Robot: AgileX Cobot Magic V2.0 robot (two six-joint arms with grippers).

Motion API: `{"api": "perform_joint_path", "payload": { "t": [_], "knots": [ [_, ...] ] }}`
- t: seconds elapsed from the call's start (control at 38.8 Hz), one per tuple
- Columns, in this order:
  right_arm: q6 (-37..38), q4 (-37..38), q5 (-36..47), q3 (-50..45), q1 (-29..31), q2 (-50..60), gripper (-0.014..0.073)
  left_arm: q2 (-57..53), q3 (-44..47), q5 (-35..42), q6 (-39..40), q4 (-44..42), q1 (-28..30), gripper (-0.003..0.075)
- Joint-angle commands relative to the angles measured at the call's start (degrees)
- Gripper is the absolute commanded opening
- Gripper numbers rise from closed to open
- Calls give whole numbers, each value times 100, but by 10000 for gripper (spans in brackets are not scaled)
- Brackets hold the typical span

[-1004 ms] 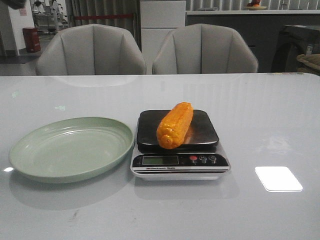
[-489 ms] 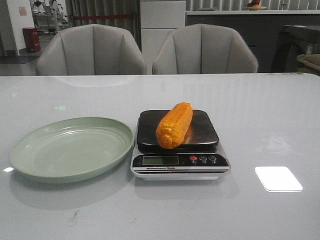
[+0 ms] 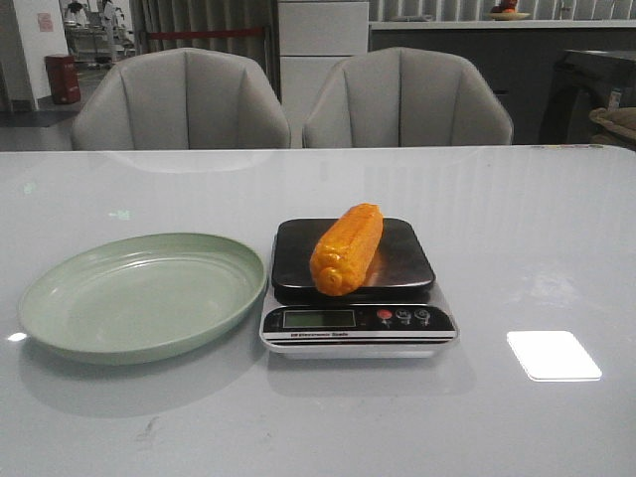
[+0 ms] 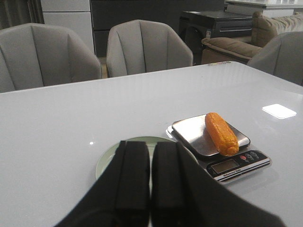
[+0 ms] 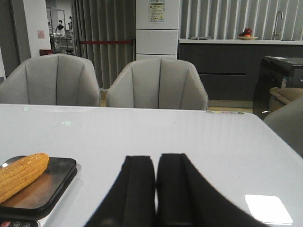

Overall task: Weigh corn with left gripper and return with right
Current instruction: 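Withdraw the left gripper, leaving the corn on the scale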

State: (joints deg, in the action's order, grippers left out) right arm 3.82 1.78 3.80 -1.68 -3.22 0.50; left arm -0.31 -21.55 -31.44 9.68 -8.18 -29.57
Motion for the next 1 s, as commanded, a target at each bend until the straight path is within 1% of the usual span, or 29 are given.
{"api": "perform_joint_path", "payload": {
  "t": [0.0,0.08,0.1,0.15,0.23,0.41,0.54,0.64,0.8,0.85,0.88,0.93,0.98],
  "knots": [
    [-192,82,802,-38,51,112,184,1,-140,476,11,-43,-5,125],
    [-185,57,1365,11,46,112,184,1,-140,476,11,-43,-5,125],
    [-185,49,1462,63,46,112,184,1,-140,476,11,-43,-5,125],
    [-185,22,1395,264,46,71,184,1,-140,476,11,-43,-5,125],
    [-185,17,951,792,46,-148,184,1,-140,476,11,-43,-5,125],
    [-185,17,-679,2135,46,-1198,184,1,-140,476,11,-43,-5,125],
    [-185,-10,-1602,2728,46,-1818,184,1,-140,476,11,-43,-5,125],
    [-185,-10,-2027,2843,46,-2013,184,1,-132,476,11,-43,-5,125],
    [-168,-67,-2167,2843,46,-2059,189,1,-126,476,11,-82,-5,125],
    [-56,-178,-2244,2843,40,-2100,214,1,-126,476,11,-82,-5,125],
    [38,-251,-2273,2849,39,-2119,245,1,-126,476,11,-82,-5,125],
    [150,-423,-2310,2853,22,-2185,323,1,-126,476,11,-82,-5,125],
    [161,-551,-2299,2853,-47,-2240,436,1,-126,476,11,-82,-5,125]
  ]
}}
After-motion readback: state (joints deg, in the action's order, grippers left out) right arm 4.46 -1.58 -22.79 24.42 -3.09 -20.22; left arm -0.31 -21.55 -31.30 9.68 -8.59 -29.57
